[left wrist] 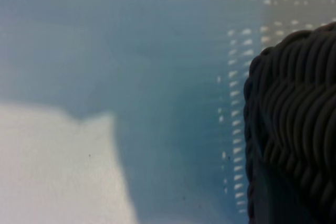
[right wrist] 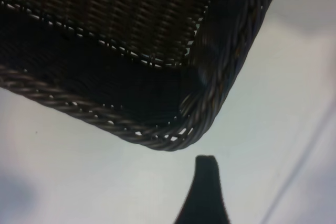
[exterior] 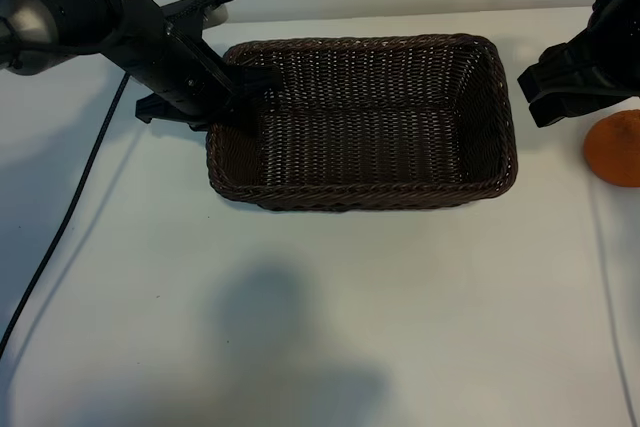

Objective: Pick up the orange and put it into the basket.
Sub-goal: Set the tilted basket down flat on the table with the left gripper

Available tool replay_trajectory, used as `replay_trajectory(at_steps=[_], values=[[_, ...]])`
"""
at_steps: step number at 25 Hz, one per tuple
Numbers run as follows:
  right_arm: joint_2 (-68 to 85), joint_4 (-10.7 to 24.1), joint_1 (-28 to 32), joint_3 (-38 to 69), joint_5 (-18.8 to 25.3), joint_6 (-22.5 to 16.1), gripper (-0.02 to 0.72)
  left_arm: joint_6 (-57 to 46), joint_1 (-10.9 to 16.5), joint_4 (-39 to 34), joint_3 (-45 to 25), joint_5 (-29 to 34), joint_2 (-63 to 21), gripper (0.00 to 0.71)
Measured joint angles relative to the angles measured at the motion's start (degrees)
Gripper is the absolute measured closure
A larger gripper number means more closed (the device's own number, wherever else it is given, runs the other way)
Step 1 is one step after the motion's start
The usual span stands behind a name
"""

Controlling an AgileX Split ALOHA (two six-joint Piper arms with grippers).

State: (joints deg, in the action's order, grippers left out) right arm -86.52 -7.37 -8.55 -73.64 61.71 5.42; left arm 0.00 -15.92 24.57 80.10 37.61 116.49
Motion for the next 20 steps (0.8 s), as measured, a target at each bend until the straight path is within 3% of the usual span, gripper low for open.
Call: replay_trajectory(at_steps=[20], values=[[0.00,-0.24,0.00,0.00,0.00,0.00,0.134,-1.48,0.00,0.46,0.00,-2.05,0.00,0.564]])
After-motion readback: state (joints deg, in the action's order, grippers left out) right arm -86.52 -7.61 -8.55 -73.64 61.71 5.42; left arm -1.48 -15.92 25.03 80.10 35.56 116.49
